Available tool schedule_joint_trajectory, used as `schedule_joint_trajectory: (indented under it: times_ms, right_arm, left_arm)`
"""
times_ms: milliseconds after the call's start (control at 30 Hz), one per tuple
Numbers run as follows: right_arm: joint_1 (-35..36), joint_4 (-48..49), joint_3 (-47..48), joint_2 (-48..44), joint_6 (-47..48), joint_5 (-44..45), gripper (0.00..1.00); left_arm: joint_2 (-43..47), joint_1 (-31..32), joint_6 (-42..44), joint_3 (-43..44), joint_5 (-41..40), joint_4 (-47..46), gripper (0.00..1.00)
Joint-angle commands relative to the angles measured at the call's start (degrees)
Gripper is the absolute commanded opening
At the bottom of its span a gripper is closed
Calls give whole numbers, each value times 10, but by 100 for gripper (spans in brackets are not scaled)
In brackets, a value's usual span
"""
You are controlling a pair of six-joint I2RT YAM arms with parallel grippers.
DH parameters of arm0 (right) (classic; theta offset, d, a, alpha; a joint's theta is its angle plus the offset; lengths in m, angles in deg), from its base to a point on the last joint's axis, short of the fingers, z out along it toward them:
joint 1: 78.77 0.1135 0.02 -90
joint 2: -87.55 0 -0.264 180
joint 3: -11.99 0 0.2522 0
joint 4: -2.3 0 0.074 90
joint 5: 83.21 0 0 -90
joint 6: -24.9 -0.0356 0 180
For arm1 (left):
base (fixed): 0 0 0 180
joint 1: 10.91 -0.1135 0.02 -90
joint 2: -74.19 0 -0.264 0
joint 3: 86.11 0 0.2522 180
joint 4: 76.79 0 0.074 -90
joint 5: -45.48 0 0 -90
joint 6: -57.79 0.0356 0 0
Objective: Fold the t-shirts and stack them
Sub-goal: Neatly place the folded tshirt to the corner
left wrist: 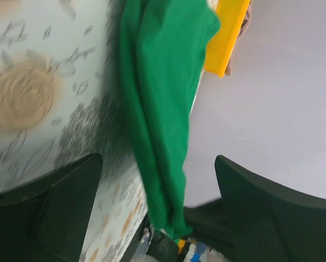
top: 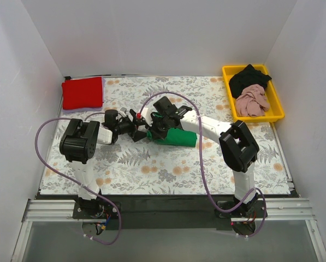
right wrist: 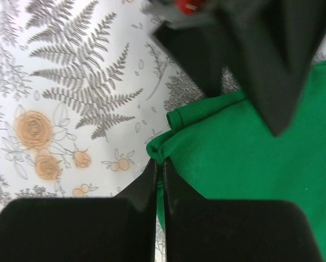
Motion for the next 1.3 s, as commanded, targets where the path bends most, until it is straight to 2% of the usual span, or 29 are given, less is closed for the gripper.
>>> schedule_joint_trajectory:
  times_ms: [0, 133, 233, 267, 367, 400, 467, 500, 533, 567, 633, 667, 700, 733, 767, 800, 833, 967, 1033, 1133, 1267]
  right_arm:
    - [5, -7, 25, -33, -35, -64, 1]
    - [10, -5, 22, -33, -45, -67, 1]
    - [10, -6, 28, -29, -53, -72, 1]
    - [10, -4, 29, -29, -57, -74, 1]
    - [13, 2, 30, -27, -66, -78, 1]
    - [15, 4, 30, -26, -69, -76, 1]
    - [14, 6, 34, -23, -73, -76, 1]
    - [14, 6, 36, -22, -78, -72, 1]
    - [13, 6, 36, -23, -80, -71, 1]
    - [11, 7, 36, -24, -85, -69, 3]
    - [5, 6, 32, -29, -98, -74, 17]
    - [-6, 6, 29, -32, -102, -76, 30]
    - [-15, 6, 26, -35, -106, -79, 55]
    - [-33, 6, 17, -44, -110, -82, 73]
    - [-43, 6, 12, -49, -115, -83, 88]
    - [-54, 6, 8, -54, -116, -84, 98]
    - [-75, 6, 5, -69, -118, -85, 98]
    - [-120, 6, -29, -104, -113, -77, 98]
    - [-138, 6, -42, -122, -108, -69, 98]
    - [-151, 6, -65, -137, -99, -58, 98]
    - [-154, 6, -78, -144, -94, -51, 99]
  left_arm:
    - [-54, 14, -82, 19, -42, 11, 84]
    - [-73, 33, -88, 49, -54, 10, 84]
    - [-84, 36, -86, 69, -63, 14, 72]
    - [-85, 36, -82, 74, -67, 24, 61]
    - [-88, 36, -66, 96, -64, 38, 47]
    - [-87, 36, -54, 105, -65, 57, 33]
    - [-79, 38, 7, 136, -71, 128, 14]
    - [-71, 37, 38, 147, -74, 155, 2]
    - [-68, 38, 71, 178, -79, 189, 0]
    - [-66, 37, 159, 198, -95, 272, 0]
    - [-66, 38, 230, 257, -118, 361, 0]
    - [-67, 38, 270, 279, -129, 431, 0]
    - [-73, 38, 336, 300, -156, 471, 0]
    - [-77, 37, 372, 321, -175, 508, 0]
    - [-82, 36, 406, 370, -190, 574, 0]
    - [-92, 36, 438, 393, -247, 605, 0]
    - [-94, 36, 483, 413, -267, 627, 0]
    - [-87, 5, 558, 470, -310, 651, 0]
    - [-98, 2, 615, 528, -354, 660, 0]
    - [-138, -8, 662, 634, -388, 687, 0]
    - [-163, -29, 716, 717, -420, 692, 0]
